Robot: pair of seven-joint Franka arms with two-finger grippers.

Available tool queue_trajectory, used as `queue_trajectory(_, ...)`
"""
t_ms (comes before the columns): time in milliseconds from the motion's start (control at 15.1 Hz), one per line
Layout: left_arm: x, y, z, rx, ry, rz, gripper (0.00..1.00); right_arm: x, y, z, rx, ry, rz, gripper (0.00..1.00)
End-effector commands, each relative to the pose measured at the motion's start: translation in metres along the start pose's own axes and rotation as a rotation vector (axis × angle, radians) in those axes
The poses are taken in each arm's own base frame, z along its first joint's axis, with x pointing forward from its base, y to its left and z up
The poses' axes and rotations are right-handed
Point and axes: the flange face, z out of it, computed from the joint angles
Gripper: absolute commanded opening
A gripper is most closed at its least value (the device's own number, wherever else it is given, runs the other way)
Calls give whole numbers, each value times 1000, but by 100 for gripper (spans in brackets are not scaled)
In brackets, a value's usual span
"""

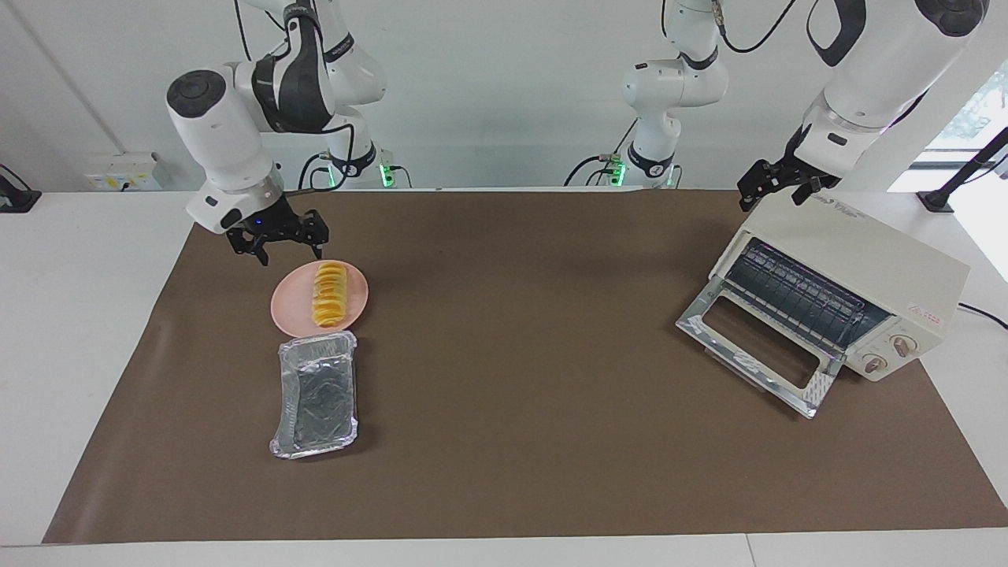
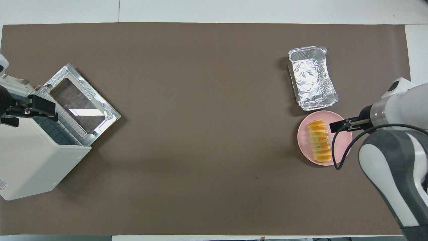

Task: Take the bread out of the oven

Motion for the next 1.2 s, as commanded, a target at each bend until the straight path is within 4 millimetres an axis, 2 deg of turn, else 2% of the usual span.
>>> queue_trajectory(0,-8,-1,-2,-6,15,7,100,3,12,-41,15,-27,-60,100)
queue_trajectory(133,-8,1,-2,-5,15,10,100,-5,20,-65,17,-51,-76,100)
queue_trajectory(266,-9,-2,-2,-5,5,-2,100,-11,39,-84,24,-78,-68,100)
queue_trajectory(465,-8,-8,-2,-7,10,-12,100,-5,52,-101,16,-73,-54,100)
queue_trajectory(598,-8,-8,-2,-7,10,-12,100,-5,57,-97,10,-58,-40,100)
queue_trajectory(797,-8,-6,-2,-7,8,-9,100,0,59,-79,-8,-59,-31,100)
queue_trajectory(1129,-8,-7,-2,-7,8,-11,100,-1,57,-85,-10,-71,-29,100)
